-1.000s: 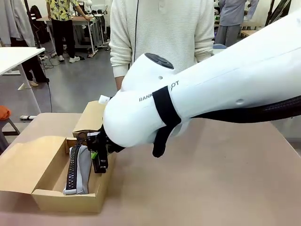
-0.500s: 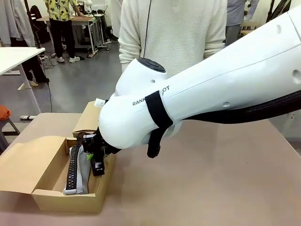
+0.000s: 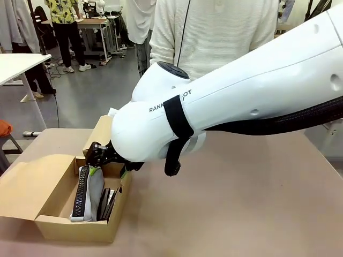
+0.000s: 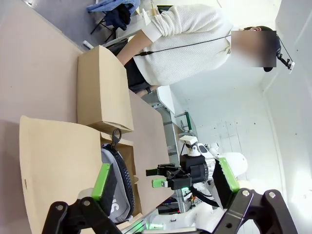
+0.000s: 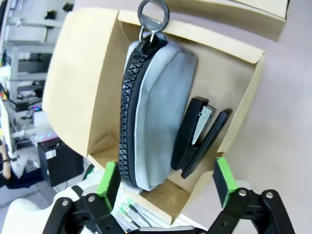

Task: Place items inside the box.
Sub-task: Pick up a Pencil pouch or Stapler and place it inside the Mailer Box closest to the robot.

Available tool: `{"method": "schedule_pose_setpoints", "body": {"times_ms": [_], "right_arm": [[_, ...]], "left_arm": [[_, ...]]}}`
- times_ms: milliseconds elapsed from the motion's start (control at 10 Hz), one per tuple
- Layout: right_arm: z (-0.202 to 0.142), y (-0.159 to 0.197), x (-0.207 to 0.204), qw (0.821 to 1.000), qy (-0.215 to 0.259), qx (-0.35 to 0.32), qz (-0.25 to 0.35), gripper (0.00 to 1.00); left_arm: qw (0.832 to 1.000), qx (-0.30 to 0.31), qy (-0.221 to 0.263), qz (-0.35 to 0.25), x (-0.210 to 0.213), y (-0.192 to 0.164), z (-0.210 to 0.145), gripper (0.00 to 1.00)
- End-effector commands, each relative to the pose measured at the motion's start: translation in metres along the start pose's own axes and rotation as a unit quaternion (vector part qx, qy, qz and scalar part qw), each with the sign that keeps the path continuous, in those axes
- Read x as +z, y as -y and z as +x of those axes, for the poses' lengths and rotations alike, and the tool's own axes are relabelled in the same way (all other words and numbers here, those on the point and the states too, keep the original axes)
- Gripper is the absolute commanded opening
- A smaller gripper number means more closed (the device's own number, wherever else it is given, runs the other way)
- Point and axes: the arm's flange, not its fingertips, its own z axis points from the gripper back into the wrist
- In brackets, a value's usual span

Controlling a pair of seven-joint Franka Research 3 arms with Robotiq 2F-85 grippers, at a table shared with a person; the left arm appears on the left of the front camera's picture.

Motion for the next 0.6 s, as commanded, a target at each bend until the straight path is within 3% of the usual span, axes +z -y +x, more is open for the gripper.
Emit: {"method": "schedule_pose_setpoints", "body": {"times_ms": [0, 200, 500], "right_arm": [[-0.001, 0.006, 0.007, 1.000, 0.007, -0.012, 0.017, 1.00], [-0.001, 0.033, 0.035, 0.999, -0.017, -0.006, 0.044, 1.00], [-0.012, 0.150, 0.144, 0.988, -0.113, 0.001, 0.103, 1.00]], "left_arm": [[1.000, -0.006, 0.006, -0.012, -0.001, 0.002, 0.001, 1.00], [1.000, -0.006, 0.006, -0.012, -0.001, 0.002, 0.001, 1.00], [1.000, -0.006, 0.006, -0.012, -0.001, 0.002, 0.001, 1.00]]}}
